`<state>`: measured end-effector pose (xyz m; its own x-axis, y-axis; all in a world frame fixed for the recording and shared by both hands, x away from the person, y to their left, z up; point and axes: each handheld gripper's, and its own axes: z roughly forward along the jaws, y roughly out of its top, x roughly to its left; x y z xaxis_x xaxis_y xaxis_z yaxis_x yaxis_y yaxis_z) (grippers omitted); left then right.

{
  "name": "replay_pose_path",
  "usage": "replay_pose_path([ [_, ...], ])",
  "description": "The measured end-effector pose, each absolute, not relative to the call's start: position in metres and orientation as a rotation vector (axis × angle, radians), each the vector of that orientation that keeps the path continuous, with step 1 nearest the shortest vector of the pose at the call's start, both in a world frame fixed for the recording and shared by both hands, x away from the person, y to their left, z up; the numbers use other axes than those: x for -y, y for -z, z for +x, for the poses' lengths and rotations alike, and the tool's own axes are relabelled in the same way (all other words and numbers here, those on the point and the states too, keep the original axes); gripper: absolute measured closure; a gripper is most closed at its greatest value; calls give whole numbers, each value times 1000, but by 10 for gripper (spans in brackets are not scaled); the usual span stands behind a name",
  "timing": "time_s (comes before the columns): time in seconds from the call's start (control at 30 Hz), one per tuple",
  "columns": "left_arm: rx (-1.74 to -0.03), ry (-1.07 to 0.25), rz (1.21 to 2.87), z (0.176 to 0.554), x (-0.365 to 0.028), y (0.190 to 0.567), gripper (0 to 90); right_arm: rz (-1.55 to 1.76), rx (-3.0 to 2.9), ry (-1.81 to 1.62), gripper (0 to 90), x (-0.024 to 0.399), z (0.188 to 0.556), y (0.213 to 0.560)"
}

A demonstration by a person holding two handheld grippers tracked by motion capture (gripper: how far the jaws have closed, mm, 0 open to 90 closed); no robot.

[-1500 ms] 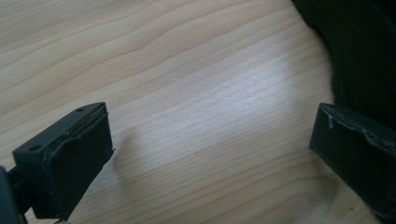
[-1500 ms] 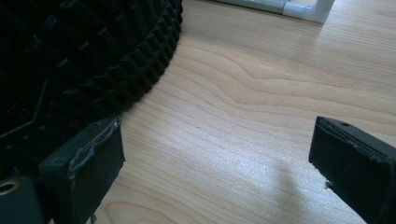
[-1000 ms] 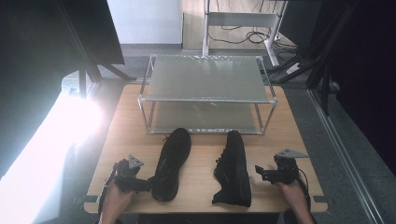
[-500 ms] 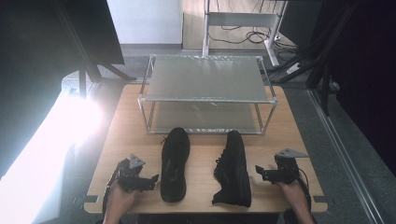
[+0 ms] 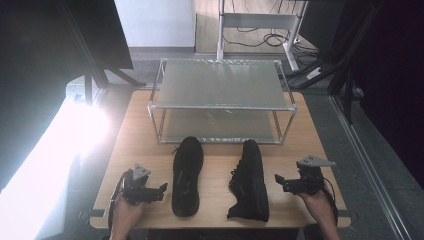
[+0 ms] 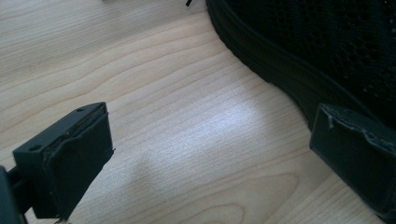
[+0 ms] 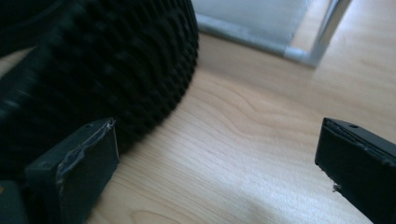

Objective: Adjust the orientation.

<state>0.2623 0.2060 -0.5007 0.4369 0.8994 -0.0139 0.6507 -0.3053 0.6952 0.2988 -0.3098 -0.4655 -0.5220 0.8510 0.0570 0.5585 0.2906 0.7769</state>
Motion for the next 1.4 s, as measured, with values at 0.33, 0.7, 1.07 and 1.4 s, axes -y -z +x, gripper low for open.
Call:
replay_pose_path([
  [0.33, -1337, -506, 2065, 265, -207, 504, 0, 1173, -2254, -1113, 0, 283, 299, 437],
  [0.7, -1352, -501, 2075, 266, -207, 505, 0, 1165, -2304, -1071, 0, 255, 309, 442],
  [1.07, -1358, -495, 2092, 266, -208, 506, 0, 1286, -2294, -1041, 0, 272, 309, 439],
  [1.4, -1365, -487, 2080, 265, -208, 506, 0, 1329, -2252, -983, 0, 295, 306, 436],
])
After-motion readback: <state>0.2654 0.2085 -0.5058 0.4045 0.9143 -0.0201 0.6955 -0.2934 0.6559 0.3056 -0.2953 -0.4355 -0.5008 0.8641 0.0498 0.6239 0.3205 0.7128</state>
